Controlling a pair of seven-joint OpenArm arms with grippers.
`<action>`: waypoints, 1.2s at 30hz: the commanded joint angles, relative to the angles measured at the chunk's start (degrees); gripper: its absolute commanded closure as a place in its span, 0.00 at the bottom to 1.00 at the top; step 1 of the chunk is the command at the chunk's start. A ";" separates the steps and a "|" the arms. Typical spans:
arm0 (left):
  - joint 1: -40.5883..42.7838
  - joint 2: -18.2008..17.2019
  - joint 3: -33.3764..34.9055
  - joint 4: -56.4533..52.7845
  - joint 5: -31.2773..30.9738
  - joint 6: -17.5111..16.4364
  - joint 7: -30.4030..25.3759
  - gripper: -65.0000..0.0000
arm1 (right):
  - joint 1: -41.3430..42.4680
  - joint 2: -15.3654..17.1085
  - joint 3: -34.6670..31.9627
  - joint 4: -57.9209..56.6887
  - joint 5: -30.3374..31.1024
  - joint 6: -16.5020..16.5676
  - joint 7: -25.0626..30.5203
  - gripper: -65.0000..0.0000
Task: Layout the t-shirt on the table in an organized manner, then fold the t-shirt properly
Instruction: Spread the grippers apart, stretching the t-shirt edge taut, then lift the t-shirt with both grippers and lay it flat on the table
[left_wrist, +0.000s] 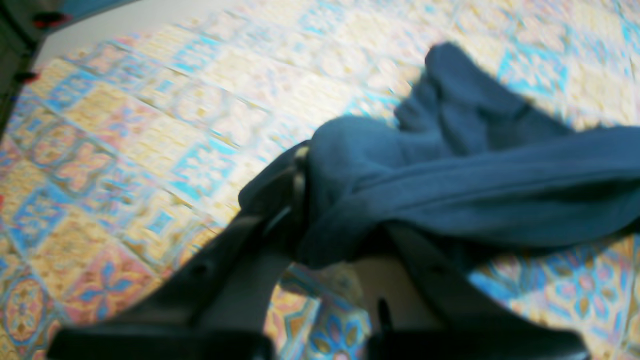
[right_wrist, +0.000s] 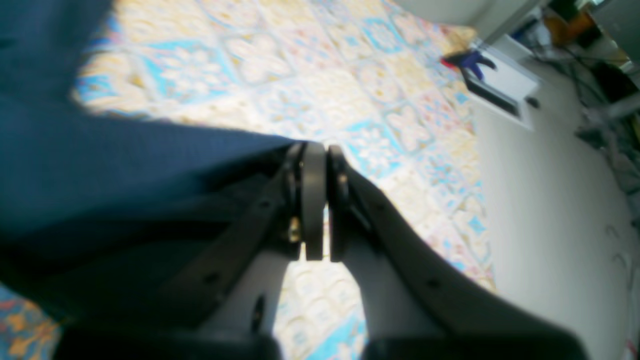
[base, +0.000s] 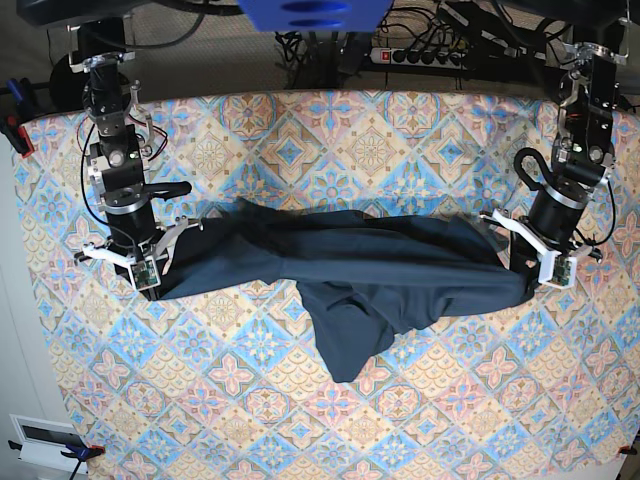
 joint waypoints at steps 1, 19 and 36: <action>-2.71 -1.71 -0.67 0.75 -1.13 0.21 -2.27 1.00 | 3.49 0.52 -0.24 0.72 -0.38 -0.36 2.47 0.99; -35.15 -6.01 15.68 -16.39 -3.42 0.12 -2.27 1.00 | 32.94 1.13 -5.34 -20.73 6.65 -0.19 6.60 0.99; -66.88 -0.30 30.01 -33.45 -3.42 0.12 -2.35 1.00 | 60.81 4.47 -5.16 -37.35 8.58 8.34 9.77 0.99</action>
